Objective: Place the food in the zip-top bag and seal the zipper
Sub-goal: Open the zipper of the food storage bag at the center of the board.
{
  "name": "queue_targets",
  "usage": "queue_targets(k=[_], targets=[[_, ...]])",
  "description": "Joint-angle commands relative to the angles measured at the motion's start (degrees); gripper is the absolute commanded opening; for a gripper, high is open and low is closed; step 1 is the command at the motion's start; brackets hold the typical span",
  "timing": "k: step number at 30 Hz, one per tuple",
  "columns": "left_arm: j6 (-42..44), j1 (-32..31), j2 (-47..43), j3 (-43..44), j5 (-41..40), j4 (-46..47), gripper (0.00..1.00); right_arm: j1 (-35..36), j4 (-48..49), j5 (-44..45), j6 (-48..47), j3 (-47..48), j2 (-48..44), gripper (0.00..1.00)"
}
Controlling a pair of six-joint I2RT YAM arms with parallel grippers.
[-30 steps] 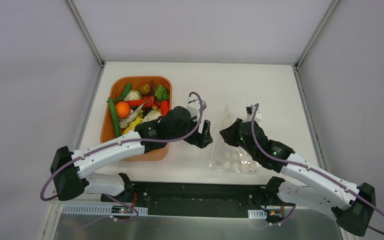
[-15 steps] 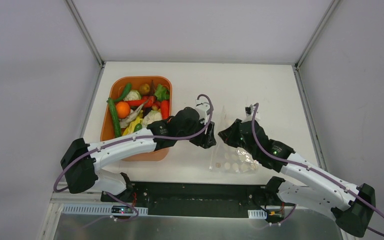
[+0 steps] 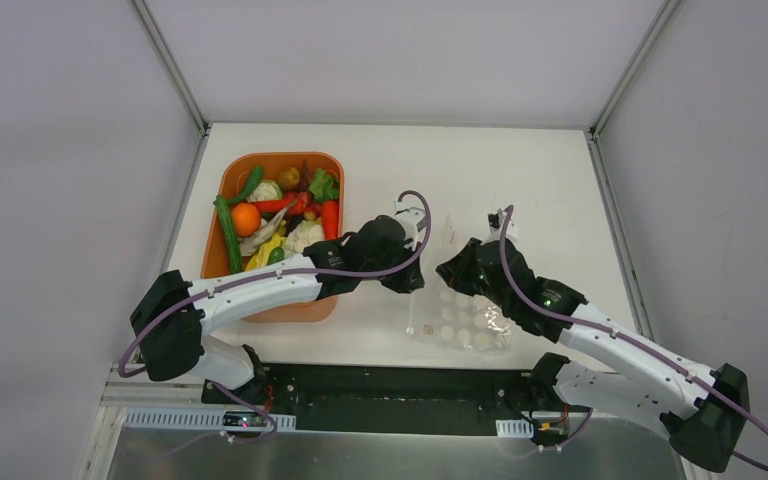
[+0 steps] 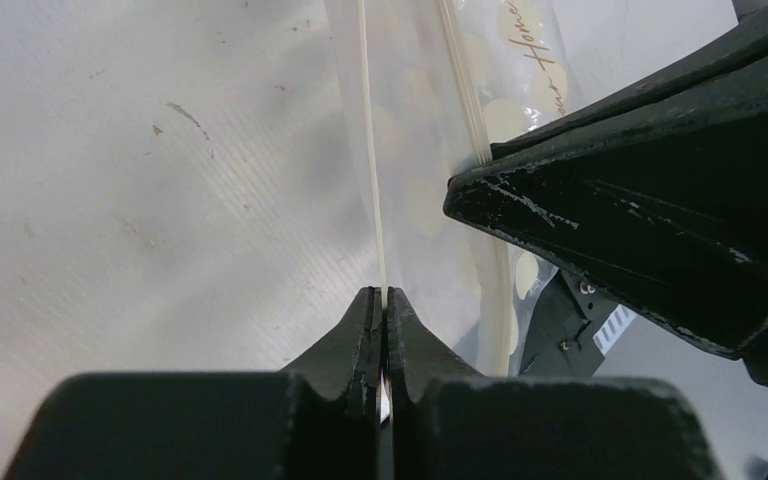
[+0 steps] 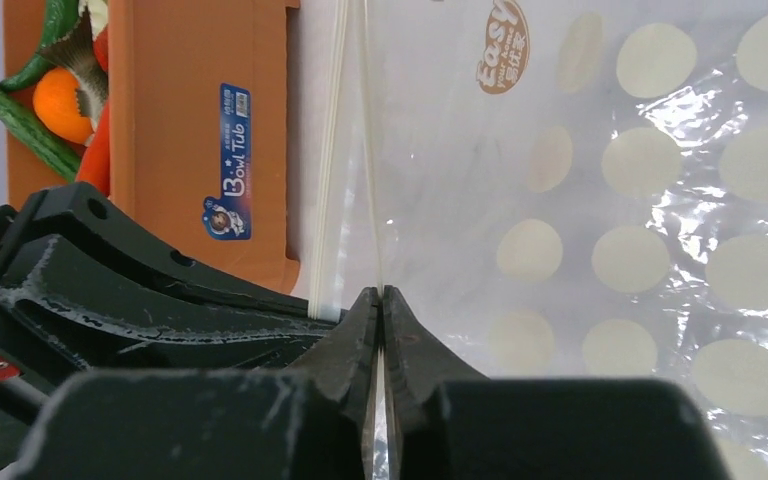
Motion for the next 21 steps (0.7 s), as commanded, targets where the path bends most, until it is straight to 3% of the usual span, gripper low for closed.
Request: queue_targets(k=[1,4,9,11,16,21], targets=[[-0.7,-0.6,-1.3,1.5,-1.9,1.0,0.00,-0.2,-2.9,1.2,0.0,4.1,1.4,0.07],[-0.7,-0.8,-1.1,3.2,-2.8,-0.6,0.00,-0.2,-5.7,1.1,-0.4,5.8,2.8,0.09],[-0.7,-1.6,-0.9,5.9,-5.3,-3.0,0.00,-0.2,-5.8,0.1,-0.1,6.1,2.4,0.34],[-0.7,-2.0,-0.9,6.7,-7.8,-3.9,0.00,-0.2,-6.0,-0.4,-0.3,6.7,2.7,0.36],[-1.4,-2.2,-1.3,6.6,-9.1,-4.0,0.00,-0.2,-5.0,-1.3,0.2,7.4,3.8,0.34],[-2.4,-2.5,-2.0,6.0,-11.2,-3.8,0.00,-0.1,-3.8,-2.1,1.8,6.0,2.0,0.20]])
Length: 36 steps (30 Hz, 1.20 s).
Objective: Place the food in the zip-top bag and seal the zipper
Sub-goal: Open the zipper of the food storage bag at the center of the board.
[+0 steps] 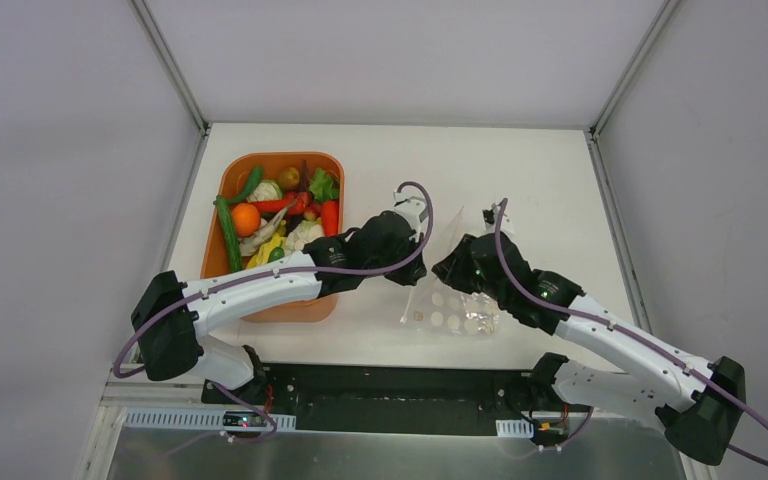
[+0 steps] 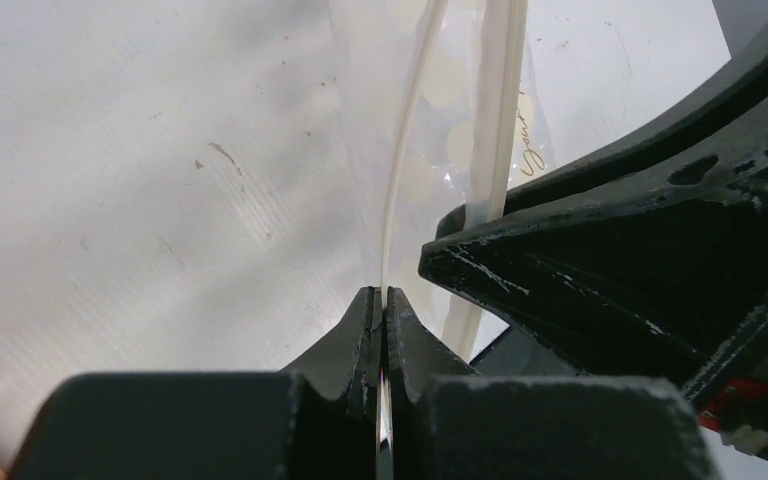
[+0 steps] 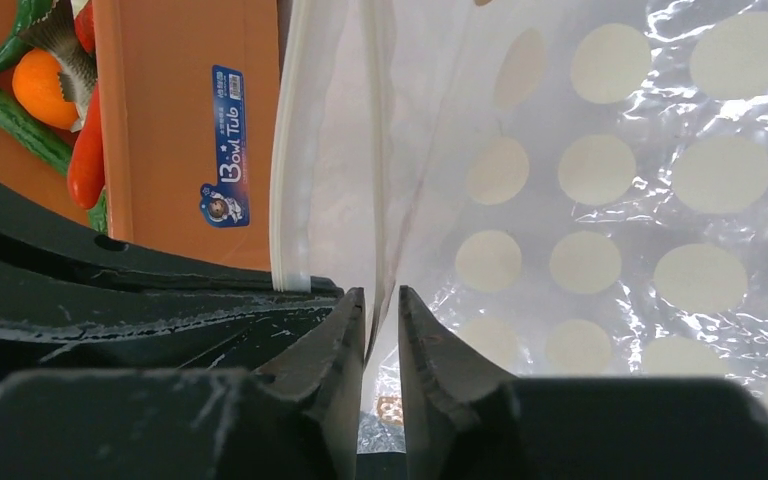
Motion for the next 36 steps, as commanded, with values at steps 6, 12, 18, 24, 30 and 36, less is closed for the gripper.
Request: queue_targets(k=[6,12,18,24,30,36], targets=[[-2.6,-0.6,-2.1,1.0,-5.4,-0.1,0.00,-0.1,1.5,-1.8,1.6,0.4,-2.7,0.12],[-2.5,-0.7,-2.9,0.3,-5.4,0.3,0.00,-0.1,1.8,-1.7,0.8,0.7,-1.1,0.11],[-2.3,-0.6,-4.0,-0.4,-4.6,1.0,0.00,-0.1,2.3,-1.4,0.6,0.8,-0.2,0.25],[-2.4,-0.7,-3.9,-0.3,-3.5,1.4,0.00,-0.2,4.7,-2.1,-0.1,0.8,0.7,0.28],[-2.4,-0.6,-3.9,-0.4,-3.5,1.3,0.00,-0.2,7.0,-3.5,0.6,0.8,2.2,0.12],[-1.5,-0.6,-4.6,-0.4,-7.6,-1.1,0.00,-0.2,5.7,-0.9,-1.4,1.2,0.8,0.00]])
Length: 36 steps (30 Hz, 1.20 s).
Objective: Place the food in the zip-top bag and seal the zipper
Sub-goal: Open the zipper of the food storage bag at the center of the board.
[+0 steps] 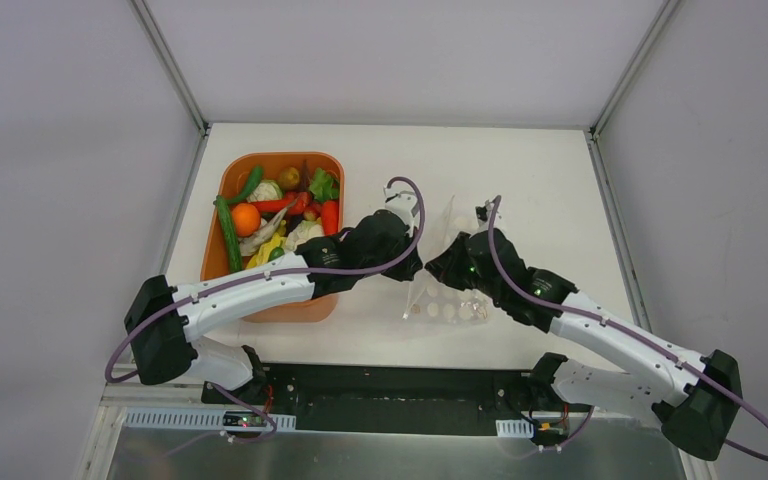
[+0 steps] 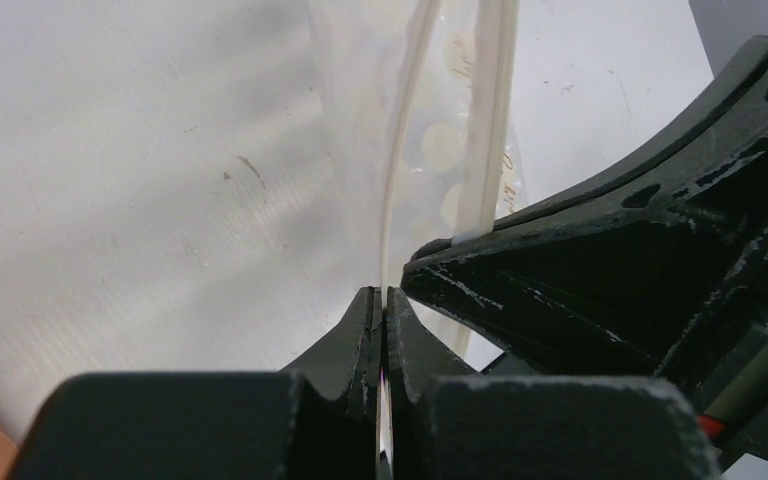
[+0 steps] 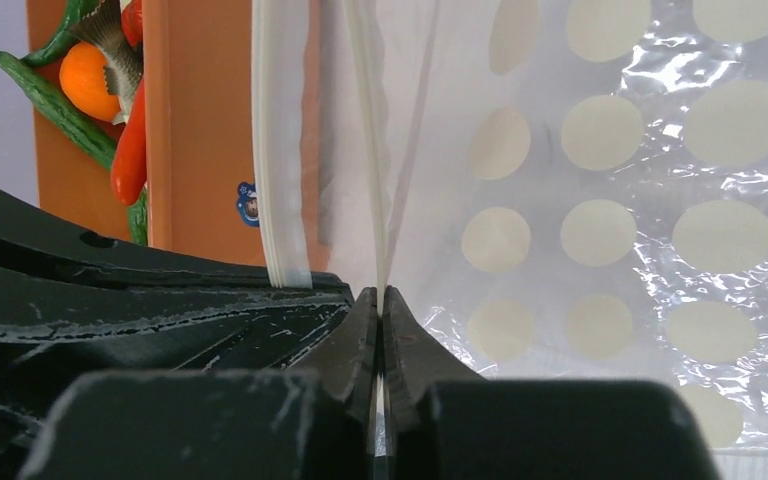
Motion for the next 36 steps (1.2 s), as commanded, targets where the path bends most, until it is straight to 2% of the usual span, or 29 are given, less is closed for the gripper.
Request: queue_targets(k=[1,7,13,17,21,26,30,33,36], targets=[[0.6,-0.6,-2.7,-0.1,-5.3,-2.2,0.00,-0.3,-1.5,3.2,-2.8,2.4,-1.4,0.00],[-0.7,0.4,-3.6,-0.5,-18.3,-9.0,0.00,-0.3,-13.3,1.3,-10.0,9.7,-0.2,0.00],[-3.5,1.9,-2.8,-0.3,-20.5,-10.9,0.00,-0.2,-23.8,1.9,-12.7,15.7,1.6,0.00],[-5.0,2.2,-1.4,1.3,-21.9,-13.5,0.00,-0.2,-29.2,5.8,-10.8,18.7,3.2,0.00],[-5.0,2.6,0.2,2.7,-22.1,-16.1,0.00,-0.2,-30.6,10.6,-9.6,20.2,2.8,0.00],[-3.8,3.0,1.3,3.6,-19.7,-16.1,0.00,-0.2,-27.1,1.5,-12.4,21.8,2.9,0.00],[-3.2,3.0,1.2,2.6,-16.2,-13.3,0.00,-0.2,-21.7,2.4,-11.2,18.4,1.5,0.00],[-2.5,3.1,0.8,1.5,-11.4,-9.2,0.01,-0.2,-22.2,5.1,-10.7,18.2,3.5,0.00],[-1.8,3.0,0.3,0.8,-8.4,-6.5,0.19,-0.2,-21.9,5.0,-11.0,18.1,5.1,0.00]])
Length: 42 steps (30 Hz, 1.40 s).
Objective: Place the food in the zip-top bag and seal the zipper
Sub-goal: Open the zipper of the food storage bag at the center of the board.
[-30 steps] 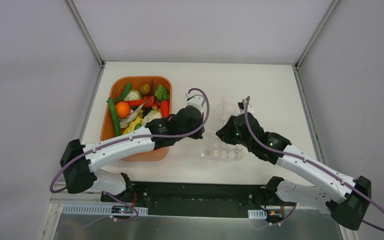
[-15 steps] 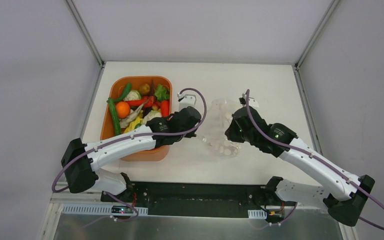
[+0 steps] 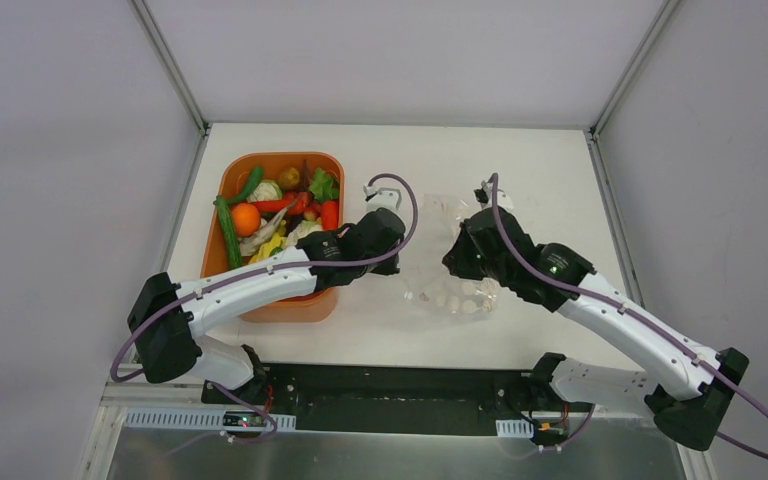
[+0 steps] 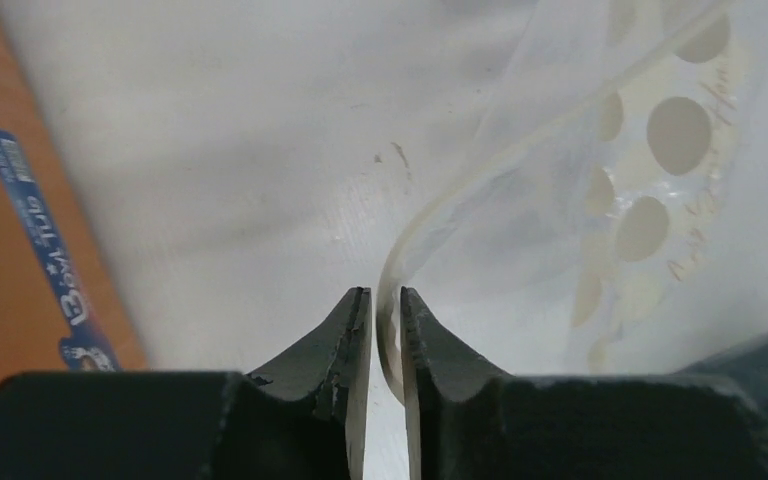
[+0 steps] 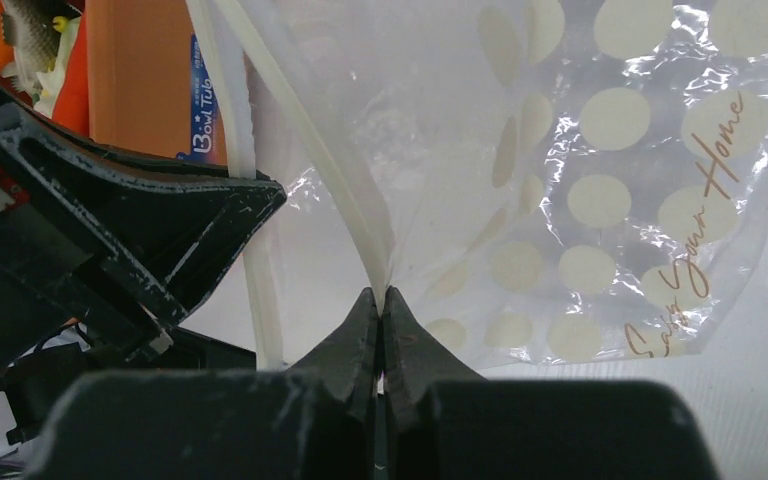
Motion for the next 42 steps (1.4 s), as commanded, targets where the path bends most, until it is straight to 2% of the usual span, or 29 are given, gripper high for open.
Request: queue_targets(k=[1,2,9,14,16,18,21,23,27,35,41,42], targets=[[1.8,0.6,-1.1,-0.6,6.2,5.4,0.25,-0.1,2.5,1.2,-0.5,-0.5,2.0,0.00],[2.2,0.7,-1.2,-0.6,6.7,5.9,0.33,-0.2,2.8,0.6,-0.9,-0.7,2.3,0.00],[4.0,1.3,-1.0,-0.4,11.1,9.6,0.49,-0.1,4.7,-5.2,-3.3,-1.4,3.3,0.00],[4.7,1.7,0.4,0.4,15.7,11.4,0.50,-0.2,5.7,-7.0,-3.7,-2.5,2.8,0.00],[4.8,1.7,0.8,0.6,16.3,11.8,0.46,-0.2,5.8,-7.1,-3.8,-2.7,2.7,0.00],[4.6,1.8,1.2,0.9,15.0,11.0,0.36,-0.1,5.7,-6.9,-3.8,-2.8,2.4,0.00],[3.0,1.9,1.5,1.3,9.5,6.8,0.11,-0.2,5.0,-3.4,-2.6,-2.9,1.5,0.00],[1.5,2.7,1.4,0.9,7.0,4.7,0.00,-0.2,3.0,0.1,-2.5,-2.1,1.2,0.00],[-1.2,4.7,0.9,-0.7,4.2,2.4,0.00,-0.1,-1.7,3.9,-3.2,1.3,1.8,0.00],[-2.0,5.4,1.9,0.3,5.2,1.4,0.00,0.0,-11.0,3.9,-3.4,9.4,4.3,0.00],[-1.7,5.5,1.6,-0.4,11.0,5.9,0.00,0.0,-7.0,2.7,-2.4,6.5,3.4,0.00],[-1.6,5.4,1.5,-0.4,11.7,6.3,0.02,0.0,-6.6,2.9,-2.2,6.0,3.6,0.00]])
